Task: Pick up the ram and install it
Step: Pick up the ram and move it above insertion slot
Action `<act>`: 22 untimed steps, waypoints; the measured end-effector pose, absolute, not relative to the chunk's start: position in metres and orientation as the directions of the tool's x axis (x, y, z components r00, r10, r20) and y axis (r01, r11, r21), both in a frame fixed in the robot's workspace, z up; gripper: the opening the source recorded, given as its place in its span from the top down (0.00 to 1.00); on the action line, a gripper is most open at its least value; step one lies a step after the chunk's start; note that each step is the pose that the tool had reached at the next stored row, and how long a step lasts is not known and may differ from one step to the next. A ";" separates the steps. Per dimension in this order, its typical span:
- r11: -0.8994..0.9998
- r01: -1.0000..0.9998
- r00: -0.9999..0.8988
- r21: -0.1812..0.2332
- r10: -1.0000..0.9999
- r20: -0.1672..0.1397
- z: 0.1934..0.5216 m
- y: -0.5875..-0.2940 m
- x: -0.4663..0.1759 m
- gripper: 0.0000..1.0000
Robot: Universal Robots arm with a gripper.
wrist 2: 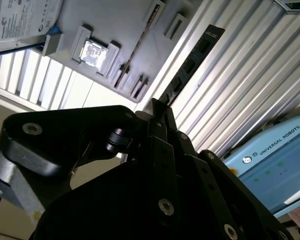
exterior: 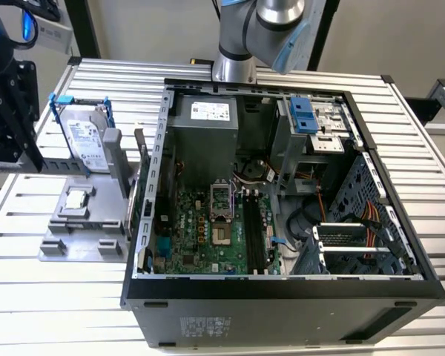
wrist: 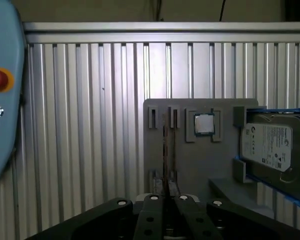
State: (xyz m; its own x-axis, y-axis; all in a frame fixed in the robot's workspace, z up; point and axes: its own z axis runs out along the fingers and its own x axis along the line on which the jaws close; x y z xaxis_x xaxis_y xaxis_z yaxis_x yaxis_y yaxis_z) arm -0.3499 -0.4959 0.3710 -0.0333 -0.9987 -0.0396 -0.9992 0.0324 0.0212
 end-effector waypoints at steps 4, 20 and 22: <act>0.032 -0.999 -0.033 0.021 -0.999 -0.040 0.375 -0.496 -0.350 1.00; 0.032 -0.999 -0.033 0.021 -0.999 -0.040 0.384 -0.496 -0.350 1.00; 0.032 -0.999 -0.033 0.021 -0.999 -0.039 0.384 -0.496 -0.350 1.00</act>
State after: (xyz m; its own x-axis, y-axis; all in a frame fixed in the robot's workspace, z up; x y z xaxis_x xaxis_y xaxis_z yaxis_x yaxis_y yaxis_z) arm -0.3499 -0.4959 0.3841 -0.0332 -0.9987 -0.0395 -0.9992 0.0324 0.0213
